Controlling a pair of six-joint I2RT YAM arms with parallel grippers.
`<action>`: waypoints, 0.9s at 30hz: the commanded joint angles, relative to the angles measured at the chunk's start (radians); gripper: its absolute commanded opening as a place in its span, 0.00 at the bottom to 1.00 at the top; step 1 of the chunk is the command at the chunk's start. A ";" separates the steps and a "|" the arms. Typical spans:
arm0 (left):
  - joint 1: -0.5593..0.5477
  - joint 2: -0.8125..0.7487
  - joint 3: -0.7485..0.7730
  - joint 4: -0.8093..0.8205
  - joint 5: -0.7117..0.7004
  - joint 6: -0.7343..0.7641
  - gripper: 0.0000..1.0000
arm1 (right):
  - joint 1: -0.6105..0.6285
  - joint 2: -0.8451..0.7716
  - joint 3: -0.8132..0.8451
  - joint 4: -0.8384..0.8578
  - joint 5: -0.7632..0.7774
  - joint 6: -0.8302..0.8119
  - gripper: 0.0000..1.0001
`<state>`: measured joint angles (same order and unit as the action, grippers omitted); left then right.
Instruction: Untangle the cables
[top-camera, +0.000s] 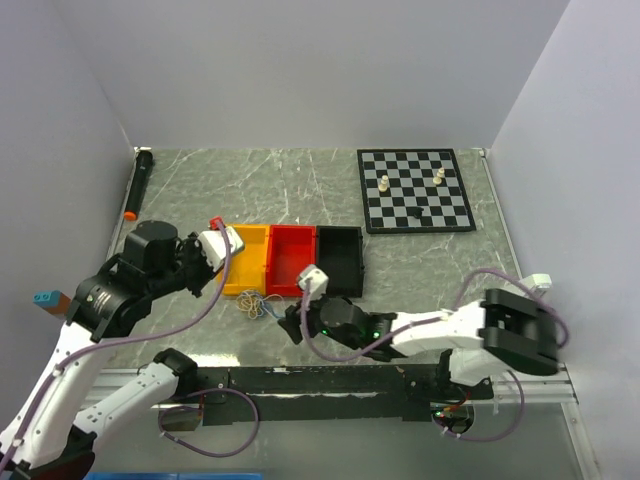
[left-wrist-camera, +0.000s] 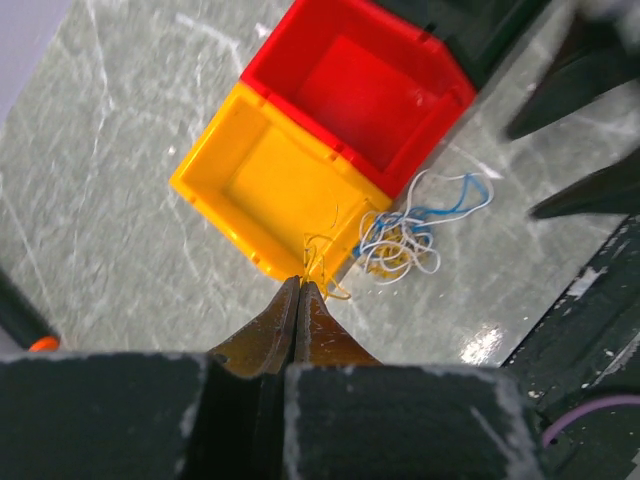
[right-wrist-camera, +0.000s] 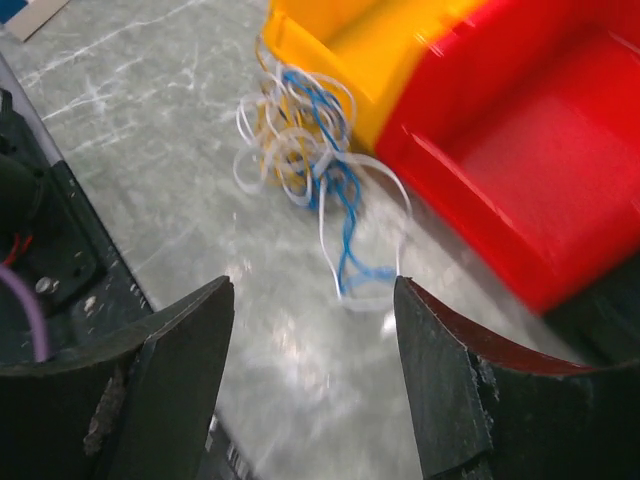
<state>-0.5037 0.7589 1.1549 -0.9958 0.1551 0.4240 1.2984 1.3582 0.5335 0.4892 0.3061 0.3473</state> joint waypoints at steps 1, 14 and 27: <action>0.002 -0.075 0.002 0.075 0.141 0.002 0.01 | -0.034 0.128 0.106 0.320 -0.154 -0.145 0.72; 0.002 -0.092 0.031 0.207 0.403 0.061 0.01 | -0.051 0.240 0.267 0.414 -0.206 -0.246 0.77; 0.002 0.023 0.140 0.416 0.328 0.002 0.01 | -0.057 0.280 0.185 0.378 -0.197 -0.114 0.68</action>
<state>-0.5037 0.7738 1.2045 -0.7353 0.5167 0.4648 1.2472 1.6592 0.7685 0.8528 0.1097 0.1696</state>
